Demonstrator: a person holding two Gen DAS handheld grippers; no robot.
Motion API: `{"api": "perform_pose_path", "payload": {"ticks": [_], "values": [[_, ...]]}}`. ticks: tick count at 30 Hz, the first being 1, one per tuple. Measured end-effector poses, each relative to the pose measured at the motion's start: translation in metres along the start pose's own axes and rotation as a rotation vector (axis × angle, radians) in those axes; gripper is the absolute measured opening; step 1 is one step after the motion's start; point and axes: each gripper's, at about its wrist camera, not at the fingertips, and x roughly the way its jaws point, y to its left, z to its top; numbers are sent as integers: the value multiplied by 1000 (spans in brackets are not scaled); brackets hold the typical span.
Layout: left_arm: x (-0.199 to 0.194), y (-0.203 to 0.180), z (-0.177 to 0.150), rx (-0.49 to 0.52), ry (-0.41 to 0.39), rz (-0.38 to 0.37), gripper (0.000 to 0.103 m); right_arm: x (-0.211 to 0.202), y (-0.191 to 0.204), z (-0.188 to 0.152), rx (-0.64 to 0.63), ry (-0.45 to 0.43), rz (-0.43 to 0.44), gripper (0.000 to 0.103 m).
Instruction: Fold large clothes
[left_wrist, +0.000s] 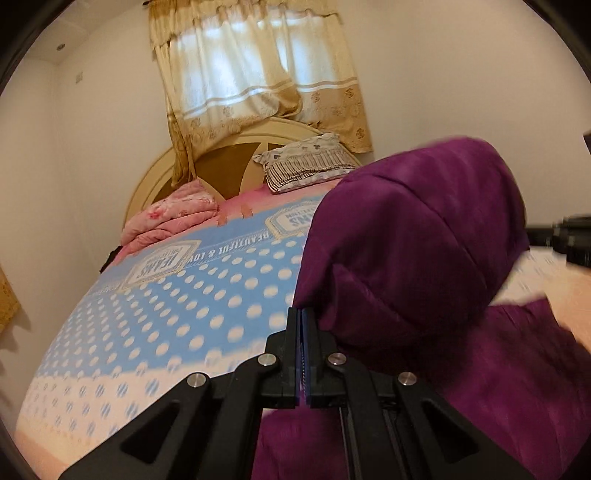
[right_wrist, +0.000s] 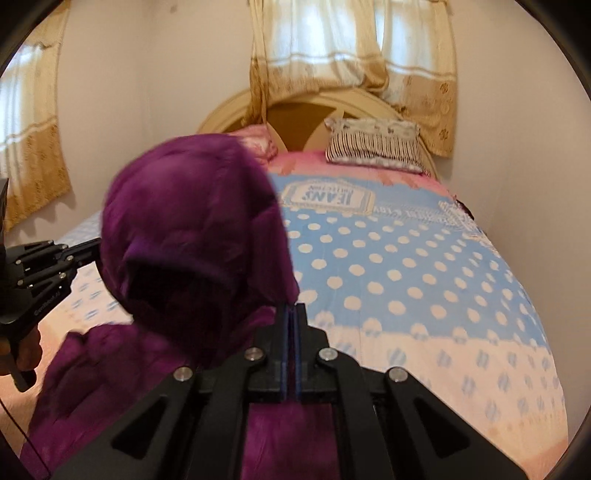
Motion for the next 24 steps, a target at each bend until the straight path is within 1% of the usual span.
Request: {"api": "perform_pose_path", "payload": {"ticks": [1,2,4,6,8,9,10,11,12,13,14,16,18,20,21,22,23,24], "values": [[-15,-4,-13,-4,-5,-17,0,-11,2,-9,13,-4,11,3],[-28,-11,-32,2,9,-29,0,-20,3,-20,18,-2,15,3],[-40,-21,-59,15,51,-42,0,-36,8,-49,10,16,14,3],[-48,-32,-89,51,94,-57,1,-37,10,-75,18,66,20,3],[-55,-34,-110,32,153,-68,1,-35,9,-99,39,133,34,3],[-55,-31,-115,16,172,-62,1,-37,8,-104,48,137,32,4],[-55,-29,-118,6,181,-42,1,-40,8,-107,60,141,37,11],[-53,-24,-117,-9,191,-11,1,-40,9,-107,73,155,39,36],[-53,-20,-115,-24,195,3,1,-41,9,-104,82,158,37,55],[-51,-15,-110,-43,198,11,1,-44,10,-101,92,139,35,87],[-50,-8,-103,-71,199,24,1,-49,13,-96,100,104,30,93],[-44,3,-89,-137,199,29,2,-49,17,-87,98,87,27,93],[-33,6,-73,-187,236,63,4,-42,23,-79,126,91,52,93],[-29,4,-64,-232,239,58,8,-27,25,-76,170,108,77,93],[-24,3,-61,-241,243,63,18,-21,25,-77,193,119,82,93],[-21,0,-57,-248,250,86,37,-13,25,-76,222,125,93,93],[-19,-2,-53,-261,242,106,47,-9,25,-79,246,131,103,93],[-20,-4,-50,-272,222,108,60,-5,24,-81,267,140,112,93]]}}
